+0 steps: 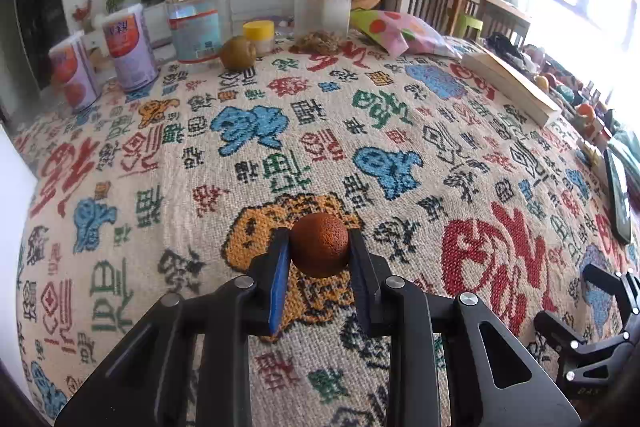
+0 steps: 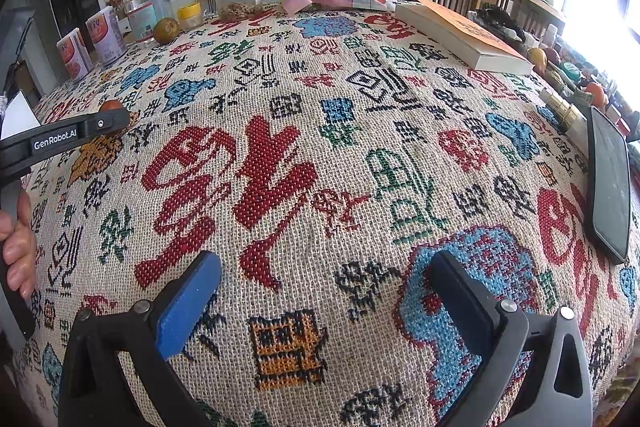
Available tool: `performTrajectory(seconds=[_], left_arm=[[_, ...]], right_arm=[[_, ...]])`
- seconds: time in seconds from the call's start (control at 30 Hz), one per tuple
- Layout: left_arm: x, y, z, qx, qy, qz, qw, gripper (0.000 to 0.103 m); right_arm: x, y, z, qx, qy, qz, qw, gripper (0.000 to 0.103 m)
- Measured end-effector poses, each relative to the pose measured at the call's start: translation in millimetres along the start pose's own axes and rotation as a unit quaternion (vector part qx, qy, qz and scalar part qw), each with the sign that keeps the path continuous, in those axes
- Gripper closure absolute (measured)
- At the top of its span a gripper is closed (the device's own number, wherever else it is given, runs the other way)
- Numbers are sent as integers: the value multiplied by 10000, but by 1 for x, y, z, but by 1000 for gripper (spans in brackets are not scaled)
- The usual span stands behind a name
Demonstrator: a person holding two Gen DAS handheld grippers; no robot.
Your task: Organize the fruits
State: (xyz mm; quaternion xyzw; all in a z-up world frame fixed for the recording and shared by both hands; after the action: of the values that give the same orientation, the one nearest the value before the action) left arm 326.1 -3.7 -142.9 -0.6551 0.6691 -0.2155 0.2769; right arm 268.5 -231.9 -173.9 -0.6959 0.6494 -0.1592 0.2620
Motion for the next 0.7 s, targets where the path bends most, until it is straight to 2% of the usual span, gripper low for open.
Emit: performTrajectory(seconds=[0.17, 0.4, 0.43, 0.5, 0.53, 0.6, 0.7], left_arm=[[-61, 37, -39, -164, -250, -138, 9995, 75], [-97, 78, -25, -425, -631, -373, 9964, 71], [-98, 80, -24, -396, -693, -402, 9960, 68], [-100, 82, -23, -292, -876, -414, 9949, 45], [-103, 83, -23, -260, -986, -445, 9938, 26], [-109, 86, -20, -321, -1119, -549, 9917, 13], [-118, 89, -15, -457, -978, -812, 9908, 6]], right_arm=[[0, 0, 0, 0, 2, -1, 10000, 0], [0, 0, 0, 0, -1, 0, 10000, 0], [0, 0, 0, 0, -1, 1, 10000, 0], [0, 0, 0, -1, -1, 0, 10000, 0], [0, 0, 0, -1, -1, 0, 10000, 0], [0, 0, 0, -1, 0, 0, 10000, 0], [0, 0, 0, -1, -1, 0, 10000, 0]])
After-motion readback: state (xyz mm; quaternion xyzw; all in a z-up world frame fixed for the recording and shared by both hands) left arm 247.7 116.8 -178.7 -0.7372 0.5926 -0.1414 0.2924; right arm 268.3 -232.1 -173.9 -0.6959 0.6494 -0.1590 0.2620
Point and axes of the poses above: each gripper's, at about its wrist camera, not at the fingertips, and z roughly the way its jaws point, x to its right, y to its underside, the point moved 7 cm from there along z, roughly the way its jaws point, and after that the axes turned 10 degrees about -y, right-handed, at the moved point
